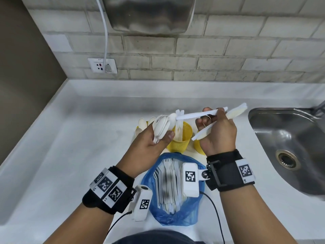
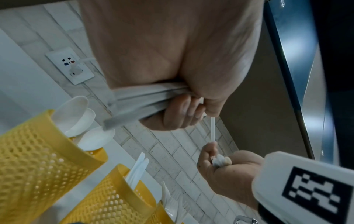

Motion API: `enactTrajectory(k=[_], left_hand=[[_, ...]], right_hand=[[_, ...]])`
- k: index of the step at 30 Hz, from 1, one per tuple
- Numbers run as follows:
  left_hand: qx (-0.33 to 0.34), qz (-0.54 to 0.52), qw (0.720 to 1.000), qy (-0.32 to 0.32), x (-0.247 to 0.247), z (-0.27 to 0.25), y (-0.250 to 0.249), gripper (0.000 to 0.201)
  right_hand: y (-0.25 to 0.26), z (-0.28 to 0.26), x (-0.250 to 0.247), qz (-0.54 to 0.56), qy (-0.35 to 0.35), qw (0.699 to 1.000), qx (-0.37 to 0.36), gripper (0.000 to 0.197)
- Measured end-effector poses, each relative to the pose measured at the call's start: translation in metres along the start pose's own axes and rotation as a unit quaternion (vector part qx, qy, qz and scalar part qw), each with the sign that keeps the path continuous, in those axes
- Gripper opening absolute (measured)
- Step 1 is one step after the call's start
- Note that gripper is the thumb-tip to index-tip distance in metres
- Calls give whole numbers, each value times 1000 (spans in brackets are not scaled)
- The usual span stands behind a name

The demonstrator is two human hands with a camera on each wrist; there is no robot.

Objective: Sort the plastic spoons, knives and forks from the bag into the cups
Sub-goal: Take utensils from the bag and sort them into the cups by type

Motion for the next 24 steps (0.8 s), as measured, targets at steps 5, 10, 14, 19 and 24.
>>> enactTrajectory(k=[5,10,14,19,24], left_hand=[[12,41,999,4,1,-1,-4,17],[-49,-38,998,-29,-4,-3,-2,22],[-105,-145,983,-37,-5,-1,1,35],[-197,-311,928,-51,-1,4,-6,43],[-244,-426,868,-70,0,12,-8,35]], right_hand=[[3,-4,5,77,-6,997,-20,8],[18,-4,13,24,-17,995,-94,14],[20,-14,32,-30,29,989,-142,28],[3,-36,56,-147,129,962,-189,52],[-29,-47,59,-288,195,914,-208,63]])
Point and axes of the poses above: each hand's wrist, its own z-axis towards the middle knuckle, its own x-axis out of the palm, y = z × x, the point moved 2 cm from there along z, towards the middle knuckle, and after that the axes turned 10 degrees about x, right-handed, at the moved point
